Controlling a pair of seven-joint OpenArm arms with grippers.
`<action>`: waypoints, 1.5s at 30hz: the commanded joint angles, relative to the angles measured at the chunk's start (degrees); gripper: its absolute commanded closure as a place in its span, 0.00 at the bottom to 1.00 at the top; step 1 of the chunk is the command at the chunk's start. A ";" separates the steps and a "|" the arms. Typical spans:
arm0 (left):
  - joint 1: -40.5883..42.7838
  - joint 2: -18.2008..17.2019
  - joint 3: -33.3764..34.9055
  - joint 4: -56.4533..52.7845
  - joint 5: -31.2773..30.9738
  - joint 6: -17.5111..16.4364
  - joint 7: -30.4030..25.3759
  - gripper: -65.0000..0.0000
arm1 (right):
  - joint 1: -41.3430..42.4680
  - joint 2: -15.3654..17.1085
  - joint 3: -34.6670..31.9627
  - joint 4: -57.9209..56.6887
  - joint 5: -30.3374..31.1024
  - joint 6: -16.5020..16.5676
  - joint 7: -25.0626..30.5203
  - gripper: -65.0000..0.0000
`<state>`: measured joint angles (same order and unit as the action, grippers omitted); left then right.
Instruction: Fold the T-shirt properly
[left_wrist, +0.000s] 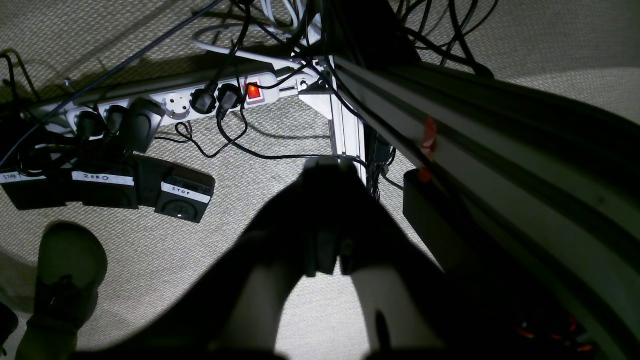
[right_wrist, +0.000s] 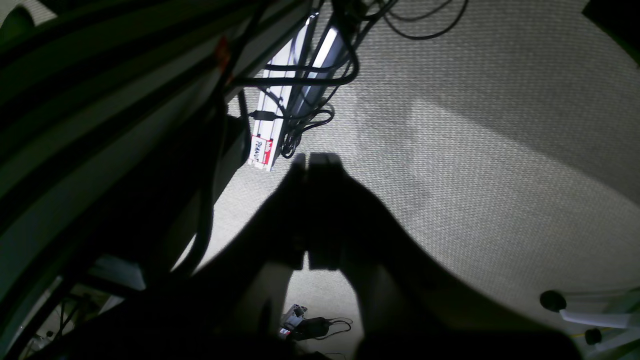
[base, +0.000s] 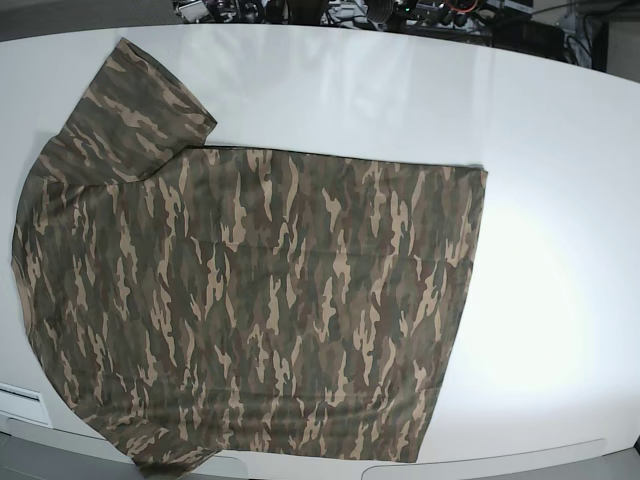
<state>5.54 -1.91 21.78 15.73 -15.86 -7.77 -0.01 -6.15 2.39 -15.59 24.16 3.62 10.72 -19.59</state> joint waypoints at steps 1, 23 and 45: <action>0.17 0.15 0.07 0.39 0.17 -0.35 -0.37 1.00 | 0.46 0.13 0.04 0.66 0.13 0.26 -0.17 1.00; 0.85 -0.20 0.07 3.54 4.87 -4.90 6.47 1.00 | 0.11 0.17 0.04 0.66 -6.88 2.82 -3.85 1.00; 25.18 -12.35 0.07 45.92 4.85 -6.03 26.58 1.00 | -28.76 3.74 0.04 37.42 -3.91 8.61 -24.24 1.00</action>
<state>30.09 -14.13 21.78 61.21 -10.55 -13.45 26.70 -34.20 5.91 -15.59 61.41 -0.62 18.94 -43.31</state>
